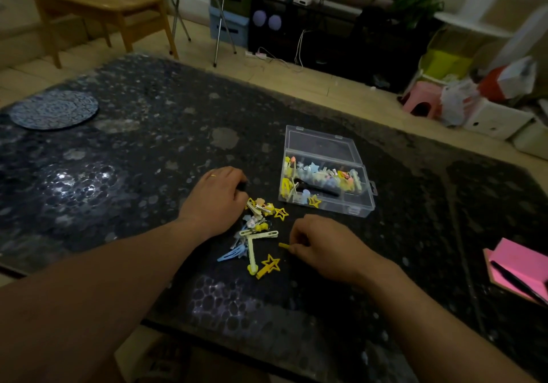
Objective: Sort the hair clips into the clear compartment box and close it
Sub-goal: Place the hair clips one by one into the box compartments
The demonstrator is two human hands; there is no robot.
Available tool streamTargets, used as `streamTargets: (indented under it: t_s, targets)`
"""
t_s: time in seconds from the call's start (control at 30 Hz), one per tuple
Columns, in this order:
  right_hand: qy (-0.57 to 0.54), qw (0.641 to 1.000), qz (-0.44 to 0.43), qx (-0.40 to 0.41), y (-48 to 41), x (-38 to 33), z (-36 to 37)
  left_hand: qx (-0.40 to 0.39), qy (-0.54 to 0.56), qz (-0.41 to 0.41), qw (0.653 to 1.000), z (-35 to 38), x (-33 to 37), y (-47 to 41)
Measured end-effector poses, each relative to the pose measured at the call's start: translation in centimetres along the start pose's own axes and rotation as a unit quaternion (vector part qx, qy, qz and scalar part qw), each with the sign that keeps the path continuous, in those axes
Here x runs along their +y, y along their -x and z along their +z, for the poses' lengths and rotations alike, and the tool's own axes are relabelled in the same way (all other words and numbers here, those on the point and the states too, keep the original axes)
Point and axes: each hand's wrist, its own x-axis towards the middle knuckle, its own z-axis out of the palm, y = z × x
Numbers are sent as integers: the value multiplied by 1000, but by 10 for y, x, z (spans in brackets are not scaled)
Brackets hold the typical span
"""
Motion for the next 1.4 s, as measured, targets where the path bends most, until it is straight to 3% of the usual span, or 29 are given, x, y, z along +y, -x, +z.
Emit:
streamTargets:
  t_s: [0.13,0.23,0.37,0.47,0.73,0.9,1.17,1.4]
  targets:
    - [-66,997,39,30,0,5,-9,4,-2,4,1000,0,-1,0]
    - [-143,977,94,123,-10,11,-32,7,-2,5,1000,1,-2,0]
    - [-151,951,177,205,-43,34,-60,11,0,10,1000,1,-1,0]
    - [-153,943,229,186,-65,47,-62,14,0,9,1000,2,-2,-1]
    - [-73,957,266,86,-79,53,-41,16,-4,3,1000,3,-2,0]
    - [-35,954,281,95,-78,52,-42,18,7,2,1000,1,-1,1]
    - [-35,957,187,220,-54,38,-38,13,7,-2,1000,0,1,1]
    - [-93,962,70,246,-30,17,-28,4,9,-6,1000,-6,5,3]
